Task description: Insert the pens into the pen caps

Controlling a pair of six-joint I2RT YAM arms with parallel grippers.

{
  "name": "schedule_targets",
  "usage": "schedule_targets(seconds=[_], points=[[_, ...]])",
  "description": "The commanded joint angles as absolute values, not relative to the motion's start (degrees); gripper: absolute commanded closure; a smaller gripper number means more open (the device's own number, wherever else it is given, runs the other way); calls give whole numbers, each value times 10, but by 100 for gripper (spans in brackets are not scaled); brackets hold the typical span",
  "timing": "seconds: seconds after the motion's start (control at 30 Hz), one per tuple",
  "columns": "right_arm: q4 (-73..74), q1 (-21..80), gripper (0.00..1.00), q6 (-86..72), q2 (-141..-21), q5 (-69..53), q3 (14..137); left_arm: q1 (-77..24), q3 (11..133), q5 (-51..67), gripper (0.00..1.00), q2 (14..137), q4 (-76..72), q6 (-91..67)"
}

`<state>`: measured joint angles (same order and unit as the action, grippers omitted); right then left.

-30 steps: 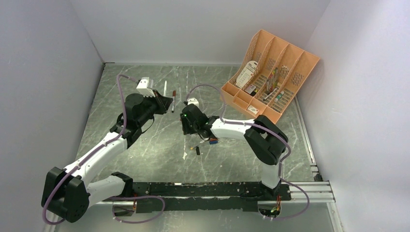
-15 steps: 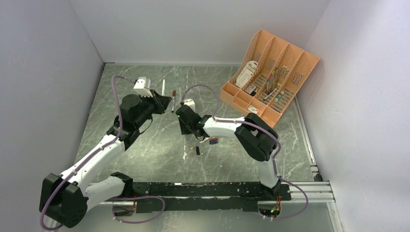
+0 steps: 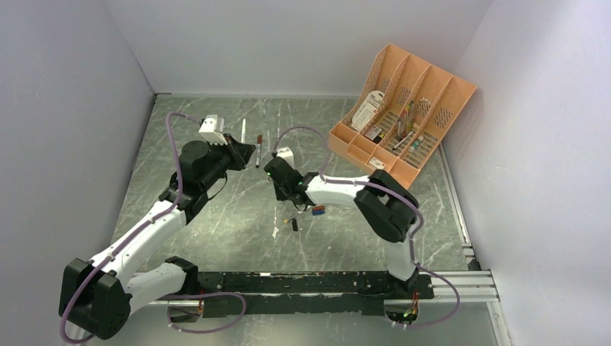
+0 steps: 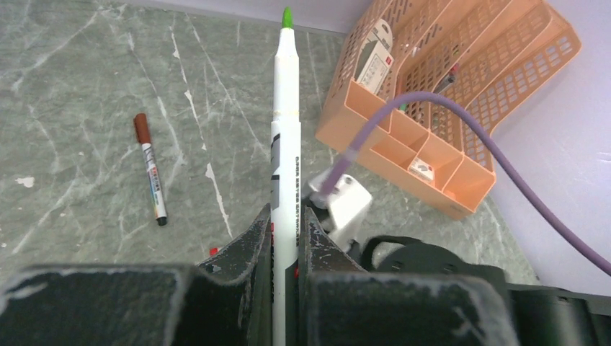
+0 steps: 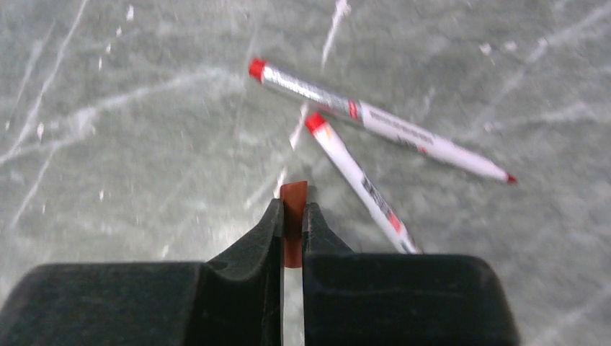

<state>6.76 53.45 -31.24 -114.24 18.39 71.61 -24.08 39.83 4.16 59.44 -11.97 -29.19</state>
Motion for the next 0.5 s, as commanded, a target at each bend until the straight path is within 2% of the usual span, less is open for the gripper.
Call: schedule_targets(seconds=[0.0, 0.1, 0.2, 0.33, 0.47], points=[[27, 537, 100, -318, -1022, 181, 656, -232, 388, 70, 93, 599, -141, -322], [-27, 533, 100, -312, -919, 199, 599, -231, 357, 130, 93, 602, -218, -365], [-107, 514, 100, -313, -827, 200, 536, -236, 290, 205, 93, 618, -423, -462], [-304, 444, 100, -366, -732, 101, 422, -274, 245, 238, 93, 670, -655, -530], [-495, 357, 100, -468, -710, -8, 340, -322, 252, 270, 93, 727, -770, -537]])
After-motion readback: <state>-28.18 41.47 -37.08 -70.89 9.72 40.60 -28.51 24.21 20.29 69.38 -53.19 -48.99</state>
